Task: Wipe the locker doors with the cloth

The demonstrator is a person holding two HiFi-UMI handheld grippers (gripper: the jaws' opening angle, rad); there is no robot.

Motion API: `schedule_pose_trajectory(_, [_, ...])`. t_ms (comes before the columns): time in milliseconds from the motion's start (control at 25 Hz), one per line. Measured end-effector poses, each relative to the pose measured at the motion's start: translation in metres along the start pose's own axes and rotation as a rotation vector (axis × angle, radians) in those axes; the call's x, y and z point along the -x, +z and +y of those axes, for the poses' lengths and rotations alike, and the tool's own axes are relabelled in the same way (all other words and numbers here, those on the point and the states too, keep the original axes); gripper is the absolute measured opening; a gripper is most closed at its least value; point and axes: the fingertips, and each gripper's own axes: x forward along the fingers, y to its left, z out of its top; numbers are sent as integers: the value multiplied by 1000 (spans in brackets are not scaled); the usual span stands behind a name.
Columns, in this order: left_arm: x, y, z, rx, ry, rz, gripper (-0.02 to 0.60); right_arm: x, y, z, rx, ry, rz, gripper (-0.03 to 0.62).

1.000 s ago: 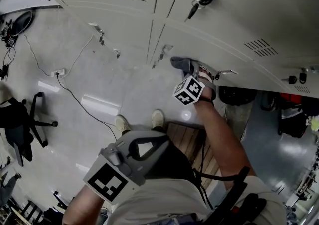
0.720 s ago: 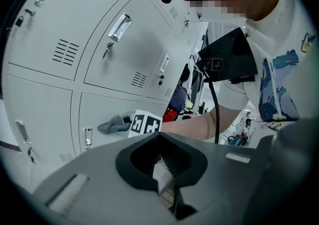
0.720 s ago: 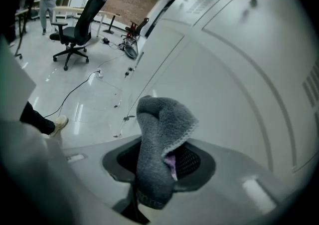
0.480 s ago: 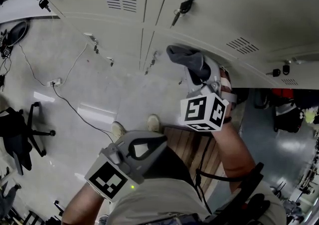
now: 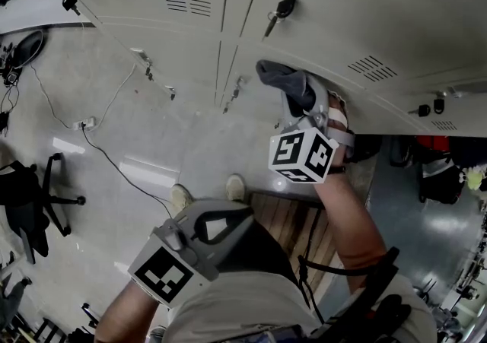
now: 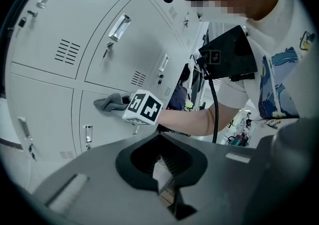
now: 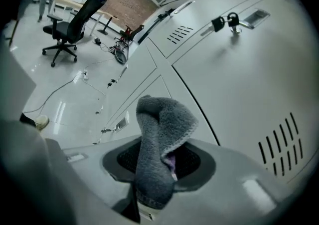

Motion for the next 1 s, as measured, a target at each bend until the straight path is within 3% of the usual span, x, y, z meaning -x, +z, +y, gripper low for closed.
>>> schedule_pose_trajectory(760, [-2,-7,3,8,-10,12,3,-20,-11,23,-33,-28,15,147])
schedule_pose_trajectory(1000, [-2,-10,4,26,-6,20,3,-33,-22,45,-69,47,54,147])
